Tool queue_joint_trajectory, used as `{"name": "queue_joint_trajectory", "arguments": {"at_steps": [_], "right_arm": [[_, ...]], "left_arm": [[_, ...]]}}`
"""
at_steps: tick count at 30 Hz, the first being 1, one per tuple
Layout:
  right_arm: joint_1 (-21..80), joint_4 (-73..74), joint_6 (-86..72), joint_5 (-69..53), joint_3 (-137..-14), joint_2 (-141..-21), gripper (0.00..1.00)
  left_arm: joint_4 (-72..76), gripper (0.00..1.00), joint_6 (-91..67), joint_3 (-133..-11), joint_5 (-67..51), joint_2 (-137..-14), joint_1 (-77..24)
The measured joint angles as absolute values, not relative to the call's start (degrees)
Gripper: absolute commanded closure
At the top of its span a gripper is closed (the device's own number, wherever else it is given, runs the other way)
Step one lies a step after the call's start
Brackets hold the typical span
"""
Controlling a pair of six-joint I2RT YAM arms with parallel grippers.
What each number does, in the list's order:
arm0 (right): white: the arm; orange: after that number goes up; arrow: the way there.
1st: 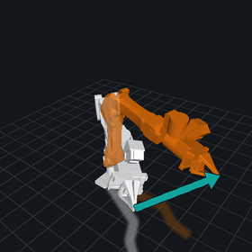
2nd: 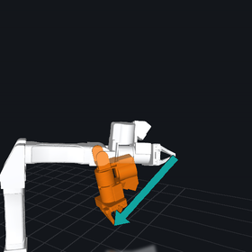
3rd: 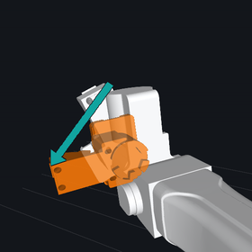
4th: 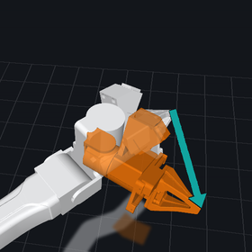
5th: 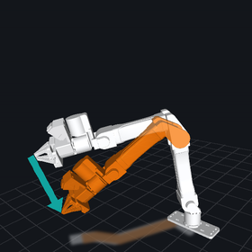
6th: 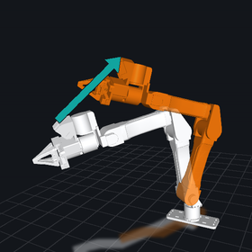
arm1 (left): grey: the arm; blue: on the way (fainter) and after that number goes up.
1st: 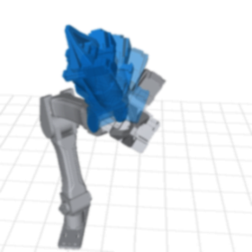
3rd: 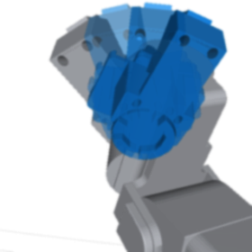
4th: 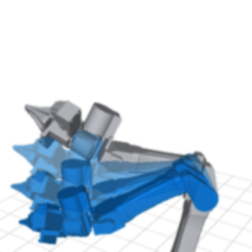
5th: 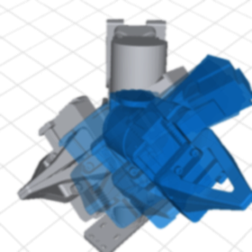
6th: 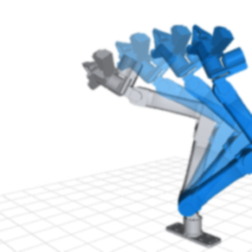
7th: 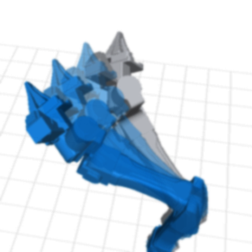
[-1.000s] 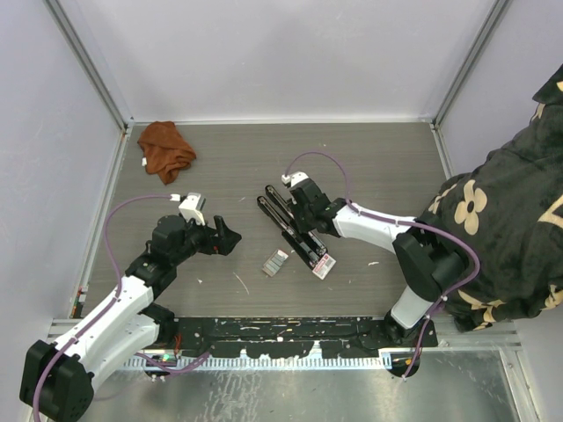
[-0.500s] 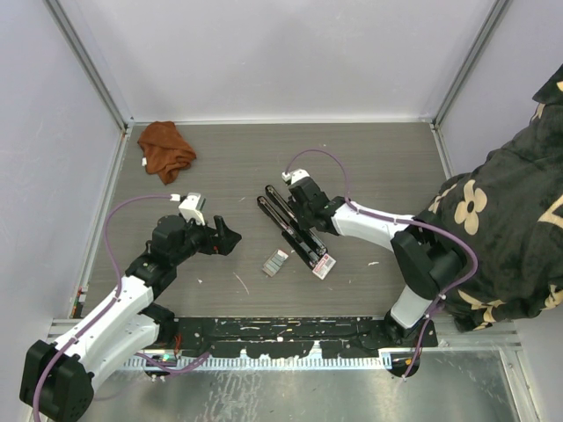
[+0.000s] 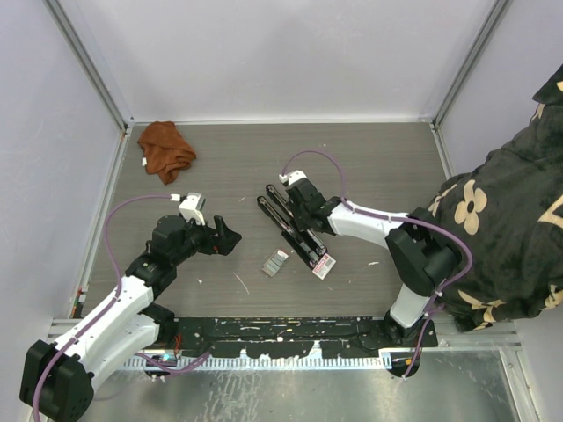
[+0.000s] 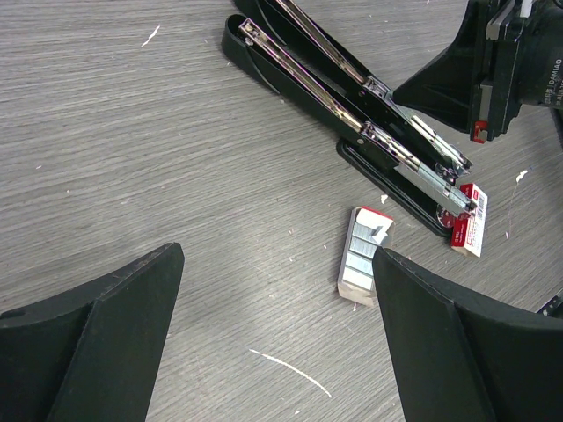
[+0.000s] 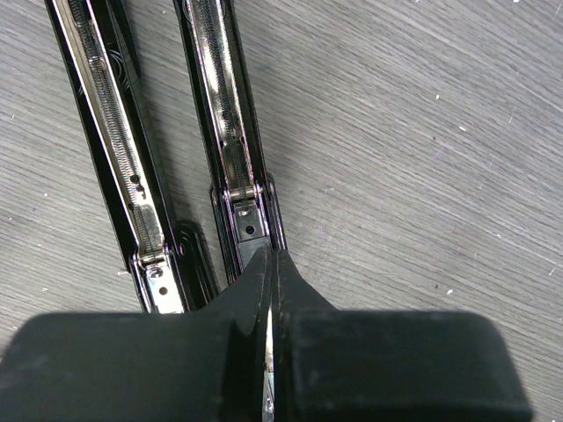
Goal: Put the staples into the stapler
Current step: Pick up the stapler.
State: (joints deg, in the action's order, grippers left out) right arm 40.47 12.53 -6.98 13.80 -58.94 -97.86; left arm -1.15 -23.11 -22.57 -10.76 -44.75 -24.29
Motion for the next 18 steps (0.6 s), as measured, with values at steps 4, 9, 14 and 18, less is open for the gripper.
{"name": "queue_joint_trajectory", "arguments": {"at_steps": [4, 9, 14, 18], "right_arm": [[40.6, 12.5, -6.9, 14.6, -58.9, -97.8, 0.99], [40.6, 12.6, -7.2, 14.7, -58.9, -96.6, 0.99], [40.3, 12.4, -8.3, 14.7, -58.5, -93.2, 0.99], [39.1, 11.9, -9.5, 13.1, -57.6, -90.4, 0.99]], "left_arm": [[-1.1, 0.09, -23.1, -22.6, -10.8, -44.8, -24.3], [-1.2, 0.09, -23.1, -22.6, -10.8, -44.7, -24.3], [-1.2, 0.09, -23.1, -22.6, -10.8, -44.4, -24.3], [-1.3, 0.09, -23.1, -22.6, -10.8, -44.1, -24.3]]}}
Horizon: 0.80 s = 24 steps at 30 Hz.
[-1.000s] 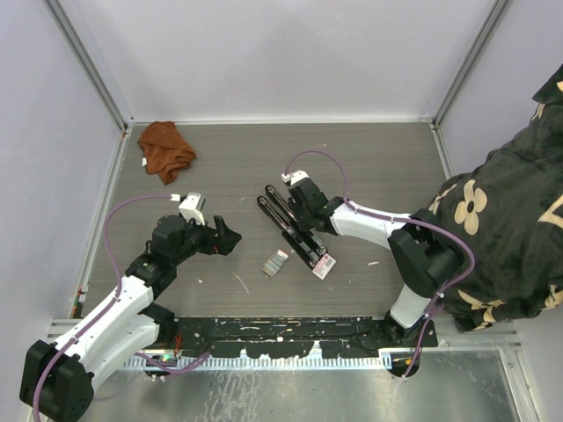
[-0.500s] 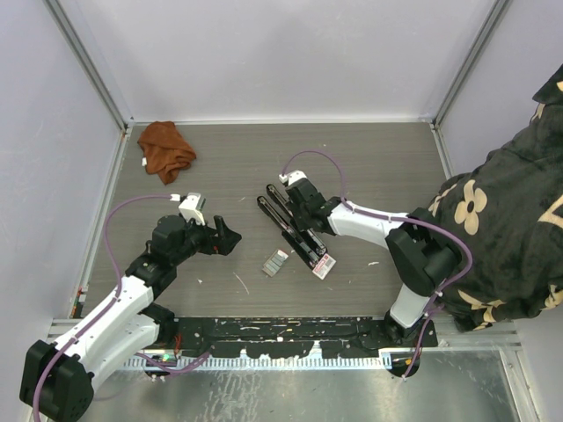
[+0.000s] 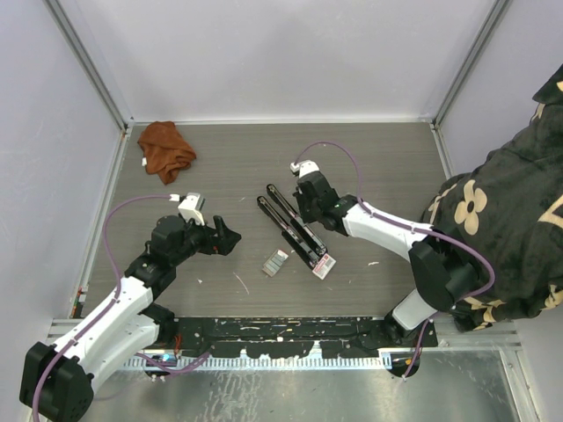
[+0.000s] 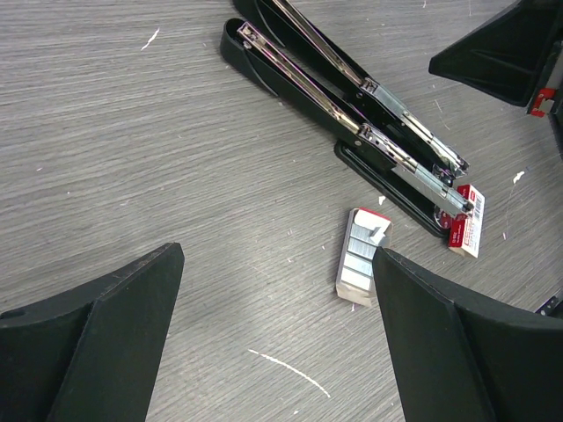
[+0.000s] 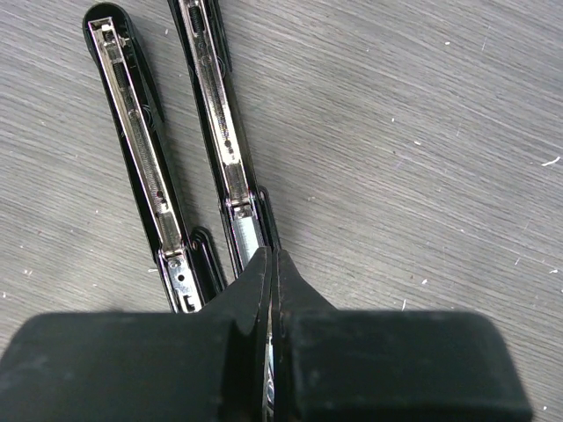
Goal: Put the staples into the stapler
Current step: Pick up the stapler.
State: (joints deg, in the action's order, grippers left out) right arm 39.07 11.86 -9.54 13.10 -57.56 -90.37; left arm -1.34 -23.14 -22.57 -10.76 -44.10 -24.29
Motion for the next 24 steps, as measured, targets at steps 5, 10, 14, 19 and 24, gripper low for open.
{"name": "queue_joint_trajectory", "arguments": {"at_steps": [5, 10, 14, 19, 24], "right_arm": [[37.9, 11.2, -10.3, 10.9, -56.4, -89.1, 0.91], [37.6, 11.4, -10.2, 8.3, -56.3, -90.2, 0.72], [37.6, 11.2, -10.0, 6.2, -56.3, -91.9, 0.70], [37.6, 11.2, -9.8, 5.4, -56.5, -94.3, 0.70], [37.6, 11.0, -9.6, 5.5, -57.0, -96.0, 0.76]], "left_arm": [[-1.4, 0.09, -23.2, -22.6, -10.8, -44.0, -24.3], [-1.5, 0.09, -23.4, -22.6, -10.9, -44.0, -24.3], [-1.6, 0.09, -23.4, -22.6, -10.9, -44.0, -24.3], [-1.6, 0.09, -23.4, -22.6, -10.9, -44.0, -24.3], [-1.7, 0.09, -23.4, -22.6, -10.9, -44.0, -24.3]]}}
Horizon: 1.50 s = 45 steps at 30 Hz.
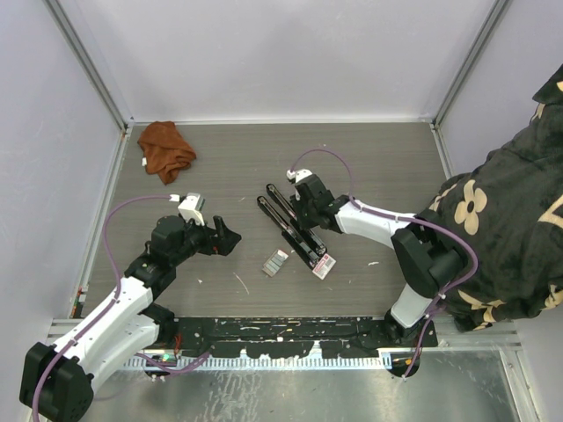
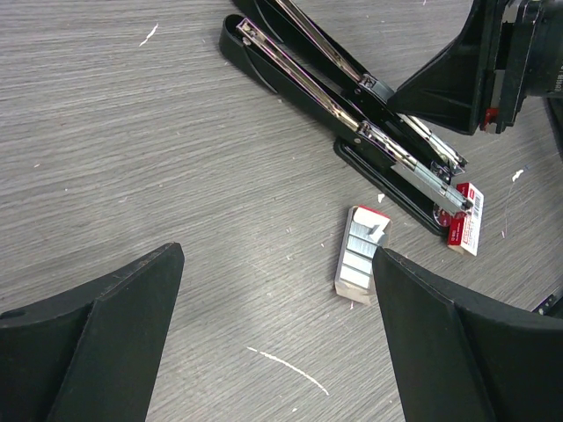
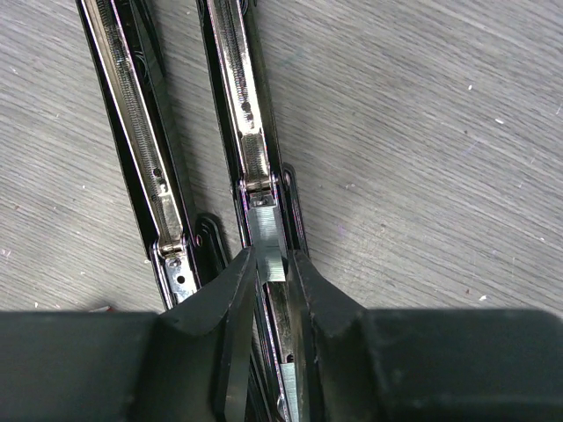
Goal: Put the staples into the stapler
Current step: Pick up the stapler.
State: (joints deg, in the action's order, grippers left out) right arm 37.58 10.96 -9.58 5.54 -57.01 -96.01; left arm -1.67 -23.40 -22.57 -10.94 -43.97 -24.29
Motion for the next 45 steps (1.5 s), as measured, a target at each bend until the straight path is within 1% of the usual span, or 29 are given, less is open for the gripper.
{"name": "queue_joint_trajectory", "arguments": {"at_steps": [21, 25, 31, 36, 42, 45], "right_arm": [[37.5, 10.8, -9.4, 7.0, -57.6, -96.2, 0.99], [37.5, 11.2, -9.3, 7.7, -57.6, -94.5, 0.99], [37.5, 11.1, -9.6, 7.4, -57.5, -88.8, 1.00], [37.5, 7.8, -13.0, 2.0, -54.0, -80.6, 0.99], [37.5, -5.1, -21.2, -9.2, -45.1, -66.1, 0.99], [37.5, -14.0, -25.8, -14.7, -41.2, -61.8, 0.99]], "left_arm": [[-2.1, 0.09, -23.4, -22.6, -11.0, -44.0, -24.3], [-2.2, 0.09, -24.0, -22.6, -11.7, -44.0, -24.3], [-1.2, 0.10, -27.7, -22.6, -14.7, -44.0, -24.3], [5.5, 0.10, -35.2, -22.6, -19.9, -44.2, -24.3], [16.7, 0.09, -44.9, -22.9, -24.4, -45.6, -25.5], [20.6, 0.08, -47.5, -24.2, -25.1, -46.6, -27.9]]}}
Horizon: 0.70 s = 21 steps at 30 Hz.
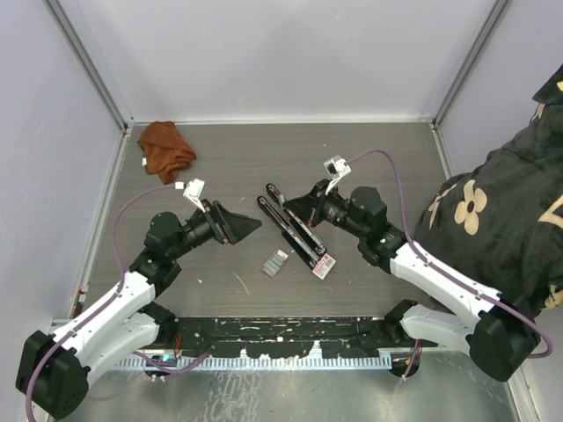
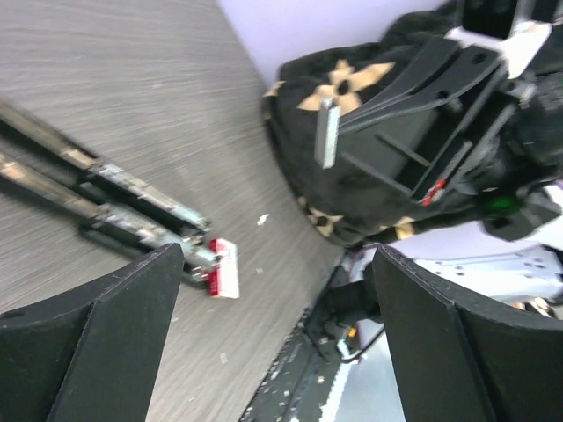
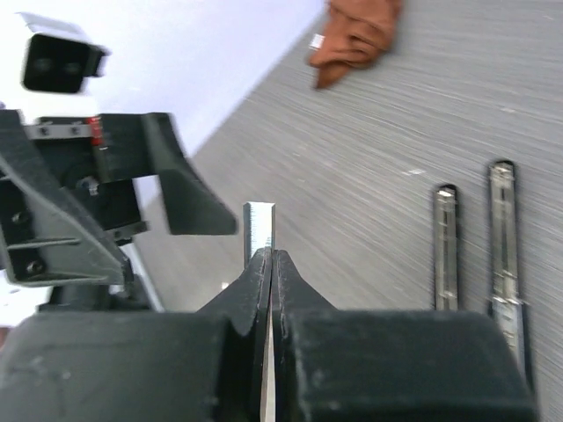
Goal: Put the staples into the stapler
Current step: Pick up the stapler.
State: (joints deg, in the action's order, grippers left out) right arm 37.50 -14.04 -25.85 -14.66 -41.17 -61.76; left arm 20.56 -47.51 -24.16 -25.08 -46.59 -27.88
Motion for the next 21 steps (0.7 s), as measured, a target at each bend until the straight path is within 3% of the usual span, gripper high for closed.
{"name": "queue_joint_trajectory", "arguments": {"at_steps": [14, 21], "right_arm": [[38.5, -42.6, -42.1, -32.4, -35.3, -60.6, 0.99], [38.5, -49.6, -46.5, -34.9, -34.0, -60.9, 0.99]], "left_arm": [[42.4, 0.12, -50.8, -29.2, -29.2, -53.2, -37.5], [48.8, 0.30, -52.8, -29.2, -30.1, -54.1, -38.0]]}}
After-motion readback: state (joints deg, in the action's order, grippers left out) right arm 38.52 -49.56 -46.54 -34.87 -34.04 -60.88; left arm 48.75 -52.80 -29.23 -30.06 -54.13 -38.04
